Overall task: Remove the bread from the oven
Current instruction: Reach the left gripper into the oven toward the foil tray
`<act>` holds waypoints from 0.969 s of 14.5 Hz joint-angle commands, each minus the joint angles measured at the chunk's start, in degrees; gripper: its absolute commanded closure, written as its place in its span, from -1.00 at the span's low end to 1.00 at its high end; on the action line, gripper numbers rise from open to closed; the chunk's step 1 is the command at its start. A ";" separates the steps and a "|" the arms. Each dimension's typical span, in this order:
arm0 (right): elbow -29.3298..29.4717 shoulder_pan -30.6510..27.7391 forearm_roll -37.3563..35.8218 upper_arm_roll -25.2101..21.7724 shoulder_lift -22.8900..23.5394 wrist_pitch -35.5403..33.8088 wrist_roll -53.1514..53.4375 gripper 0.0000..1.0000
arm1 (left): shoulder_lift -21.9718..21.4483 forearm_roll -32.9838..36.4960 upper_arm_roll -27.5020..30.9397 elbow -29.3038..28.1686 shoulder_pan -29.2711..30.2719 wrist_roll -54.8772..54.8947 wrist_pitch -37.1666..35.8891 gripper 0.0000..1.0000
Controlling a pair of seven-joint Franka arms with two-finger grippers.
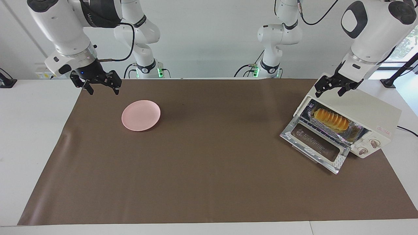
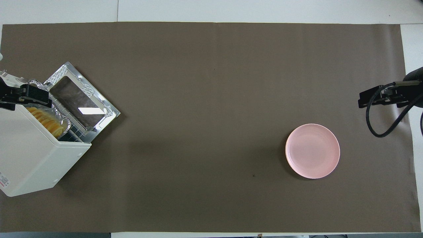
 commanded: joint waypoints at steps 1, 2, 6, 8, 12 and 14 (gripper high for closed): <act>-1.48 -0.73 0.26 0.41 -1.36 0.27 -1.43 -1.00 | 11.52 2.31 0.39 12.21 -3.19 -7.84 -5.26 -1.00; -1.48 -0.73 0.26 0.41 -1.36 0.18 -1.43 -1.00 | 15.65 2.40 0.47 17.22 -3.90 -11.52 -6.93 -1.00; -1.40 -0.73 0.17 0.41 -1.36 0.18 -1.43 -1.00 | 23.41 3.10 1.17 24.12 -4.17 -18.56 -5.99 -1.00; -1.48 -0.73 0.26 0.41 -1.36 0.18 -1.43 -1.00 | 25.09 5.12 1.18 23.86 -5.31 -25.06 -3.01 -1.00; -1.40 -0.73 0.26 0.41 -1.36 0.18 -1.34 -1.00 | 21.77 10.65 1.18 15.18 -5.49 -27.02 -0.54 -1.00; -1.48 -0.73 0.26 0.41 -1.36 0.18 -1.43 -1.00 | 19.39 11.89 1.27 9.12 -5.49 -29.91 3.32 -1.00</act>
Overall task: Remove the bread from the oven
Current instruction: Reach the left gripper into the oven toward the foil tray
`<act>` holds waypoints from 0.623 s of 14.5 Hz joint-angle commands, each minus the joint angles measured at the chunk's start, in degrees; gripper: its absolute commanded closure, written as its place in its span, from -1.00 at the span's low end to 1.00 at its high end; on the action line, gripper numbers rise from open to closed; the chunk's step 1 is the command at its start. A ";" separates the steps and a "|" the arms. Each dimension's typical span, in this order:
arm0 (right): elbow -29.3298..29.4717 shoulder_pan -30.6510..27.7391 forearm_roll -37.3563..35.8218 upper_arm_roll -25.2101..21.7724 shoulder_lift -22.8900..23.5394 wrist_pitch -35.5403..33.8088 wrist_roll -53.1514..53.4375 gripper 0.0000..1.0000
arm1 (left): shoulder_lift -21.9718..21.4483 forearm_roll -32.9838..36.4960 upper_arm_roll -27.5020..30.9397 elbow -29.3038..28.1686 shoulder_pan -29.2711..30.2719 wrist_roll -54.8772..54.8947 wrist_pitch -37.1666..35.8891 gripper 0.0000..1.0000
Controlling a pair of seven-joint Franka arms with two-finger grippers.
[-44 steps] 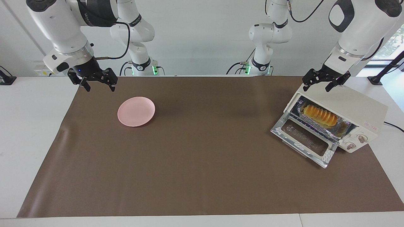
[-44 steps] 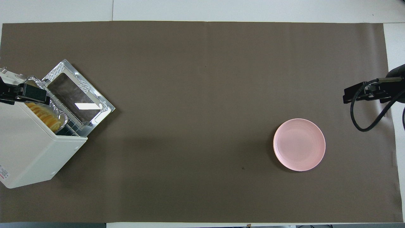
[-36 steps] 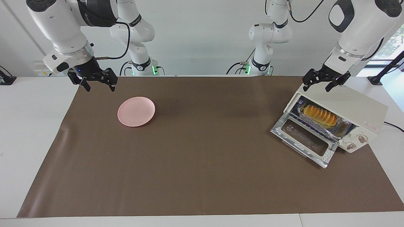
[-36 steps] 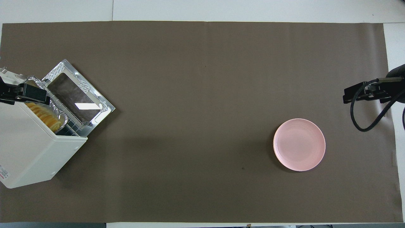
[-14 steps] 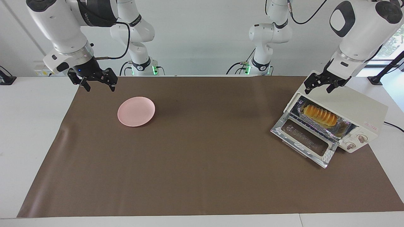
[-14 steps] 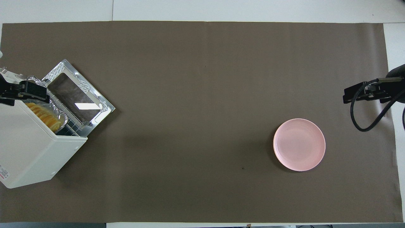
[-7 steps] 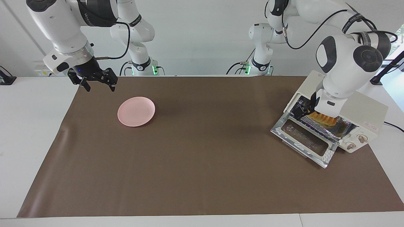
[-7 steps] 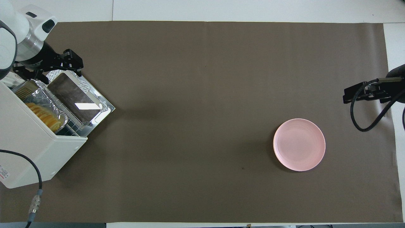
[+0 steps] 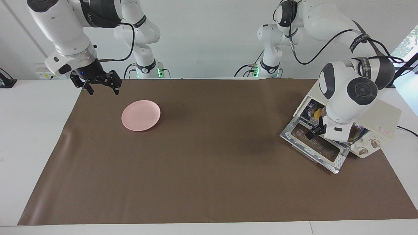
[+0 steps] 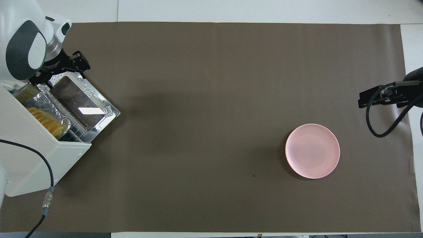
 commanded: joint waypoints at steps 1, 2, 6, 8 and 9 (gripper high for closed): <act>-1.48 -0.73 0.26 0.41 -1.36 0.18 -1.34 -1.00 | -5.95 2.45 0.71 -12.00 -0.60 -5.22 6.98 -1.00; -1.48 -0.73 0.26 0.41 -1.36 0.27 -1.34 -1.00 | -7.27 3.76 0.97 -15.00 -0.42 -7.24 9.35 -1.00; -1.40 -0.73 0.26 0.41 -1.36 0.18 -1.34 -1.00 | -10.00 6.84 2.19 -21.87 0.11 -9.63 13.94 -1.00; -1.40 -0.73 0.26 0.41 -1.36 0.18 -1.34 -1.00 | -10.88 6.93 2.73 -24.60 0.11 -11.74 16.57 -1.00; -1.48 -0.73 0.26 0.41 -1.36 0.09 -1.34 -1.00 | -11.32 6.93 2.73 -25.65 0.11 -12.09 17.54 -1.00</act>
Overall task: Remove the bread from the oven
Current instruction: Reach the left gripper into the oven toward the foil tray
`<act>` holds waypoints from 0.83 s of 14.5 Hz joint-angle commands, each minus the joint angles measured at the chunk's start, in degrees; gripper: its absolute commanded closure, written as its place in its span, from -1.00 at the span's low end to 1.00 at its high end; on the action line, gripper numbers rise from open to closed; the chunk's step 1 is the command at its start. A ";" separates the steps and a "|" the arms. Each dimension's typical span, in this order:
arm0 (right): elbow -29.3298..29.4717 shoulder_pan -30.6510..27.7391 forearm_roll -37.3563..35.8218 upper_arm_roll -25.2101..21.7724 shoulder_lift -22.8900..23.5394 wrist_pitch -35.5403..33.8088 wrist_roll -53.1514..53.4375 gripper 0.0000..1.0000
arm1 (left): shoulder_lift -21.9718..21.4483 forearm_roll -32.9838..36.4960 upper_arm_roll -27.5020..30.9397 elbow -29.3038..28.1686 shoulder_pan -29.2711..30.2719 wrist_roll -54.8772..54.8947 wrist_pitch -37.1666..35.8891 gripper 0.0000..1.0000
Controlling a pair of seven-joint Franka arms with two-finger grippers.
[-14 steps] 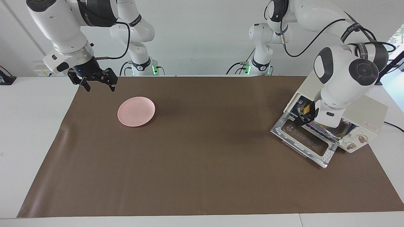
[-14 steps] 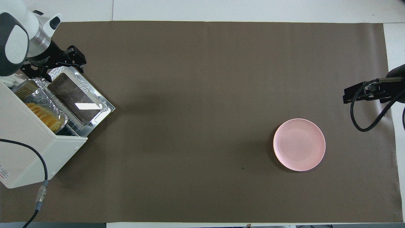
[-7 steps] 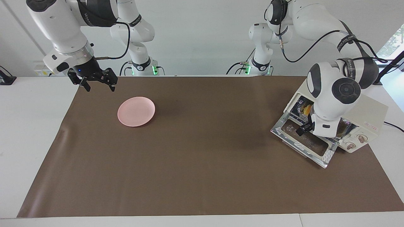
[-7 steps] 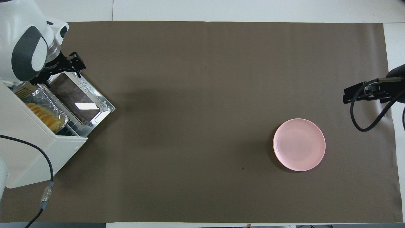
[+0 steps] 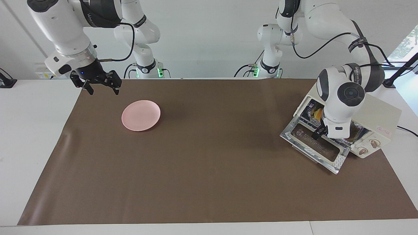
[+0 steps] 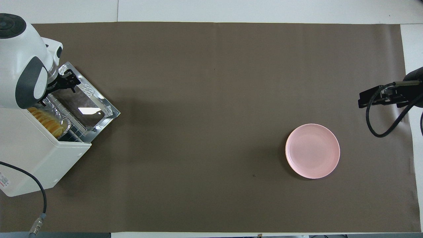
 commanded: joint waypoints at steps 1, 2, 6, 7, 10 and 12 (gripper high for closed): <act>-1.48 -0.73 0.26 0.41 -1.36 0.09 -1.34 -1.00 | -3.61 1.69 0.23 -6.82 -0.03 -3.10 4.41 -1.00; -1.48 -0.73 0.26 0.41 -1.36 0.09 -1.43 -1.00 | -4.14 1.69 0.23 -7.79 -0.03 -3.88 5.29 -1.00; -1.40 -0.64 0.17 0.49 -1.36 0.18 -1.43 -1.00 | -5.02 1.78 0.32 -11.66 0.06 -5.03 10.21 -1.00; -1.40 -0.64 0.26 0.49 -1.36 0.09 -1.51 -1.00 | -5.02 1.78 0.32 -11.84 0.06 -5.12 10.74 -1.00; -1.57 -0.29 0.17 0.58 -1.80 -2.28 -1.52 -1.00 | -4.67 1.78 0.32 -12.89 0.24 -7.58 12.15 -0.93; -1.57 -0.20 0.26 0.58 -1.88 -2.28 -1.52 -1.00 | -4.76 1.78 0.32 -13.33 0.24 -7.76 12.42 -0.35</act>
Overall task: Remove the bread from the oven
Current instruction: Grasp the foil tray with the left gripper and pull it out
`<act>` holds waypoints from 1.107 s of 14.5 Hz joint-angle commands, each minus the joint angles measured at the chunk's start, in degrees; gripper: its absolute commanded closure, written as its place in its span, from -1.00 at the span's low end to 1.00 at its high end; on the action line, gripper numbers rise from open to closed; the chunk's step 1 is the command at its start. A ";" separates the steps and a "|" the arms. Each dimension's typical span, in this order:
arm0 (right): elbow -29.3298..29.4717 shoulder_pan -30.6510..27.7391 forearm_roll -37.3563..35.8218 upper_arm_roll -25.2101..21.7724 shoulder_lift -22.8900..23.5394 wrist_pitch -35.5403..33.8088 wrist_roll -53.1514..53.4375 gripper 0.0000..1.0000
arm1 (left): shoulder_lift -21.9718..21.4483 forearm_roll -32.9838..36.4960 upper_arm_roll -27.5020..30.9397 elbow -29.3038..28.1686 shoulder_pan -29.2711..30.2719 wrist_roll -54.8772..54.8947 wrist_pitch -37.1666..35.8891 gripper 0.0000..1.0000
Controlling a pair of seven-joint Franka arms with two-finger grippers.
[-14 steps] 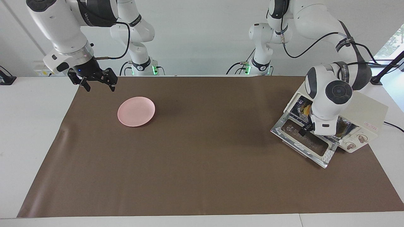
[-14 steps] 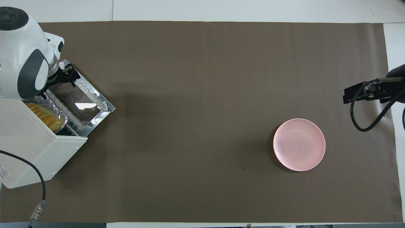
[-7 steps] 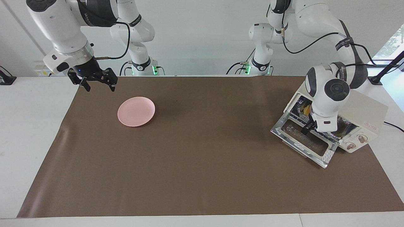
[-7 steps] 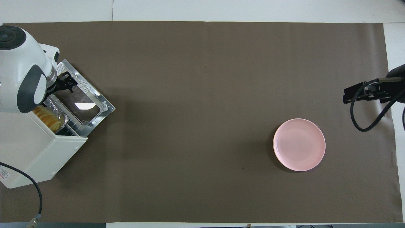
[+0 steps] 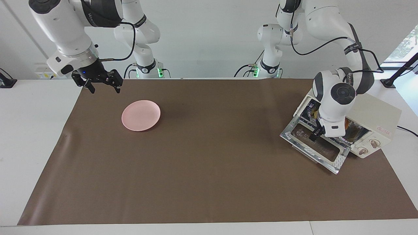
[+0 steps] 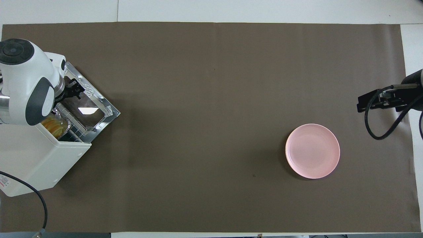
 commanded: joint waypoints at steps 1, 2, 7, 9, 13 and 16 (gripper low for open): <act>-1.66 -0.36 0.26 0.51 -1.67 -0.11 -1.43 -1.00 | -2.22 1.70 0.07 -3.32 -0.01 -1.45 2.03 -0.03; -1.66 -0.27 0.26 0.60 -1.67 -0.02 -1.25 -1.00 | -2.22 1.79 0.07 -3.32 0.25 -1.45 1.68 0.25; -2.01 -0.27 0.26 0.77 -1.85 -0.02 -1.34 -1.00 | -2.84 5.48 0.07 -3.50 0.25 0.91 -1.49 1.00; -2.01 -0.36 0.26 0.77 -1.76 -0.11 -1.43 -1.00 | -2.66 5.40 -0.11 -1.67 -0.36 1.36 -1.40 1.00; -1.92 -0.36 0.26 0.77 -1.76 -0.11 -1.43 -1.00 | -0.12 1.47 -0.63 4.48 -3.34 1.36 -1.05 1.00; -2.01 -0.36 0.26 0.77 -1.76 -0.11 -1.43 -1.00 | 1.90 -6.09 -0.55 9.84 -7.90 1.27 -0.78 1.00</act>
